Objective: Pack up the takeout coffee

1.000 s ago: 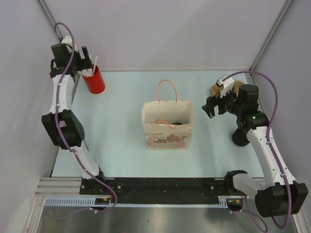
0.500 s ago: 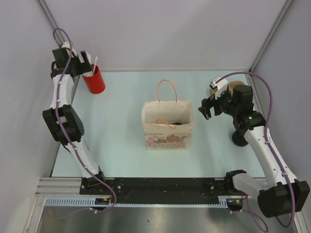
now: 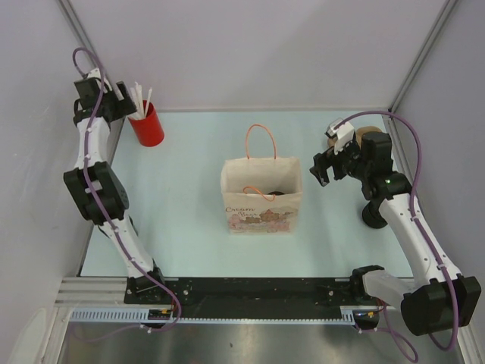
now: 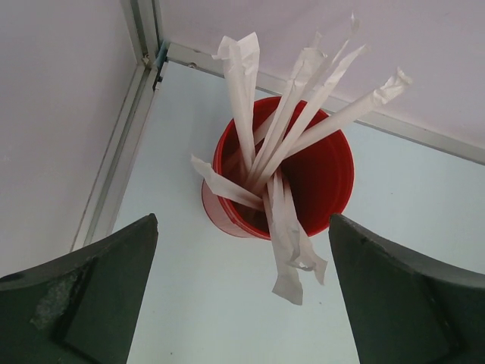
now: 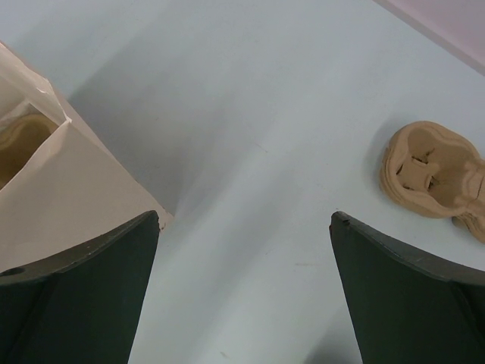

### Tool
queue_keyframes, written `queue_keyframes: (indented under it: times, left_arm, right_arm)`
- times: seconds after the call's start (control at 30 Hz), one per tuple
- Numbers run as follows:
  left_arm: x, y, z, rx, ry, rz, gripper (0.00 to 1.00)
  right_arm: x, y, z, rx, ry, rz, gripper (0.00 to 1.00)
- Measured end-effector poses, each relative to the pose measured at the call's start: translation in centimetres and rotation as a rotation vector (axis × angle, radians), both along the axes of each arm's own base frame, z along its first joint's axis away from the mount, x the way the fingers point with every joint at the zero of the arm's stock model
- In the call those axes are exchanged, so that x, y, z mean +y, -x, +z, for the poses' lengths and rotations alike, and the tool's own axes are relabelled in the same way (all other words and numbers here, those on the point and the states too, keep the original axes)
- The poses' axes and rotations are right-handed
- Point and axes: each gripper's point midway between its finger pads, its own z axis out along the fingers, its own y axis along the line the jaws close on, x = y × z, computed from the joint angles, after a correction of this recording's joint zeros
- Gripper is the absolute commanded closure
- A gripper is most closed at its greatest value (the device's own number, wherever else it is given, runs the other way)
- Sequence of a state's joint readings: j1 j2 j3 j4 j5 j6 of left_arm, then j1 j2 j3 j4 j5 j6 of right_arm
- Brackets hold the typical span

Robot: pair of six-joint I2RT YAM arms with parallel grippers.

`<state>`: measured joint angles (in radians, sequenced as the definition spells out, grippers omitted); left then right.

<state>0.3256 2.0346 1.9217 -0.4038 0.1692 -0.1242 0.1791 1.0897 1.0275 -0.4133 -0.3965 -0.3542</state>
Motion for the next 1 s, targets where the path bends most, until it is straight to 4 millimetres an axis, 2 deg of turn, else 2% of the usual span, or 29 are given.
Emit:
queue_keyframes:
  times: [0.17, 0.43, 0.7, 1.0]
  left_arm:
    - [0.4, -0.7, 0.3, -0.06, 0.049, 0.019, 0.01]
    - [2.3, -0.4, 0.1, -0.083, 0.11, 0.068, 0.05]
    - [2.4, -1.1, 0.0, -0.107, 0.131, 0.08, 0.11]
    - [1.8, -1.3, -1.9, -0.107, 0.194, 0.082, 0.11]
  right_arm:
    - [-0.1, -0.1, -0.1, 0.001, 0.005, -0.002, 0.0]
    - [-0.5, -0.4, -0.5, 0.009, 0.012, -0.015, 0.0]
    - [-0.7, -0.6, -0.8, 0.016, 0.019, -0.017, 0.0]
    - [-1.0, -0.8, -1.0, 0.02, 0.024, -0.028, 0.01]
